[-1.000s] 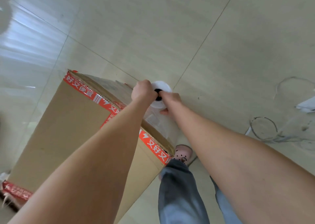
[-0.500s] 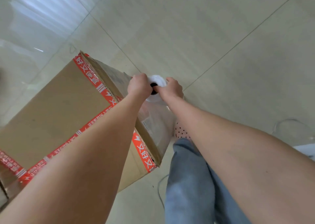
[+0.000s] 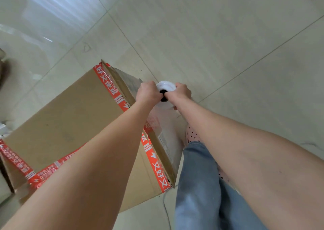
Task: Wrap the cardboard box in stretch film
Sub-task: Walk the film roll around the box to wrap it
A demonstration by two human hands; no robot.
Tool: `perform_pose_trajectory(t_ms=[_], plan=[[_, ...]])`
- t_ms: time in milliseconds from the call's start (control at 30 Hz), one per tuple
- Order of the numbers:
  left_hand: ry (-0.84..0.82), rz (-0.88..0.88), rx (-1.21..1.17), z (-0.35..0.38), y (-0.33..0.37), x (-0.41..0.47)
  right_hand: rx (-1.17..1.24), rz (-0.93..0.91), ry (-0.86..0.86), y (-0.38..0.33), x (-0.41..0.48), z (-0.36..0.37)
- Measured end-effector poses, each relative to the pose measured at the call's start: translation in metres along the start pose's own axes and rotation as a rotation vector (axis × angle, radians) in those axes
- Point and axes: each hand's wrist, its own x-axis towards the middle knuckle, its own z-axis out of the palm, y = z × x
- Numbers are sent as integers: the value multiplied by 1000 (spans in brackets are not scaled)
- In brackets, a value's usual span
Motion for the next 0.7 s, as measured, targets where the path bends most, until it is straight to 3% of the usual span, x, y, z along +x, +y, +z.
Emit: perform_pose_trajectory(t_ms=[133,233,400,700], plan=[[37,82,88,-11,3,14,-161,-153,69,-17,8,3],[59,65,58,-20,1,24,-139,-228,129,-24,14,7],[30,42,21,-26,1,33,226,164,-5,-20,15,14],[-18,152,218,-42,5,60,42,44,76,-46,34,22]])
